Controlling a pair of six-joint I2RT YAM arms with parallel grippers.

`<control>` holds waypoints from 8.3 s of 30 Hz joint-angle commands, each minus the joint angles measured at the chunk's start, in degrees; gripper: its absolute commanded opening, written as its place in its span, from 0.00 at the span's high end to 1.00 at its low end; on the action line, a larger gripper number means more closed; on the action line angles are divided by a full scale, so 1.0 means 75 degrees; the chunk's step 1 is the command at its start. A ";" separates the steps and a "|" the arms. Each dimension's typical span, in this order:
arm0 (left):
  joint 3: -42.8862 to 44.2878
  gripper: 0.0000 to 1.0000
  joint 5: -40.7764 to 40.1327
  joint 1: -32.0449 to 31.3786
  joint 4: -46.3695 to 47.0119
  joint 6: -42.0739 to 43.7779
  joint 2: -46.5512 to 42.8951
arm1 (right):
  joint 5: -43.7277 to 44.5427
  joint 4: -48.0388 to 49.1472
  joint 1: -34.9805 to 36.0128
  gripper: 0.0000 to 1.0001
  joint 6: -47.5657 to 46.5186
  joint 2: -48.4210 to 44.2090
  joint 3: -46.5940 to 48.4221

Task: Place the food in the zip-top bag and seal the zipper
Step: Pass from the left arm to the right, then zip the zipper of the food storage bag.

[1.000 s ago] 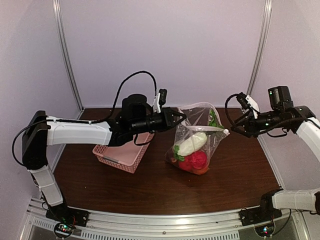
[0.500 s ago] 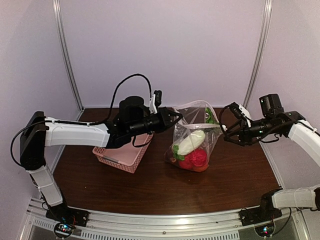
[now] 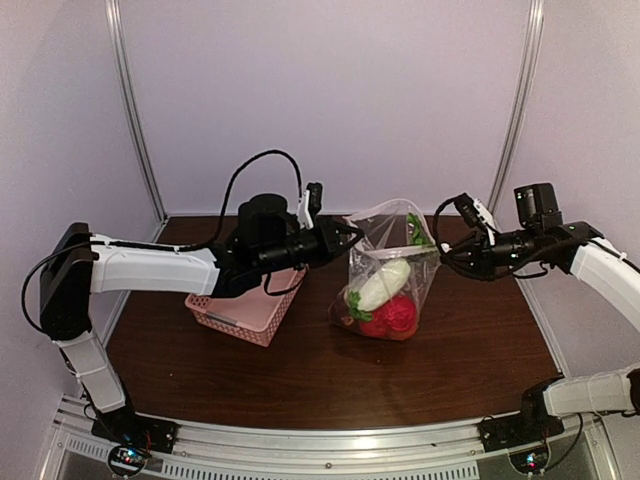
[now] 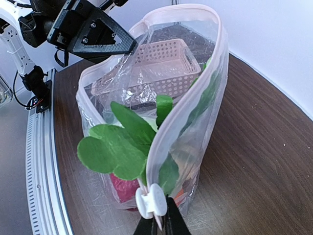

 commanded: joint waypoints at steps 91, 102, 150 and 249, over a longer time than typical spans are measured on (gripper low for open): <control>0.4316 0.66 0.3271 -0.0727 -0.3866 0.6752 0.1173 | 0.1734 -0.4646 0.2643 1.00 -0.1687 0.2038 0.5396; 0.4526 0.75 0.3298 -0.0734 -0.4123 0.6792 0.1332 | 0.1742 -0.4650 0.2644 1.00 -0.1691 0.2006 0.5346; 0.3369 0.98 0.3760 -0.0256 -0.3708 0.6489 0.0994 | 0.1599 -0.3948 0.0914 1.00 -0.1972 0.1390 0.4377; 0.3650 1.00 0.3131 0.0436 -0.4737 0.7007 0.1330 | 0.1295 -0.2173 -0.1205 1.00 -0.1475 0.2077 0.3808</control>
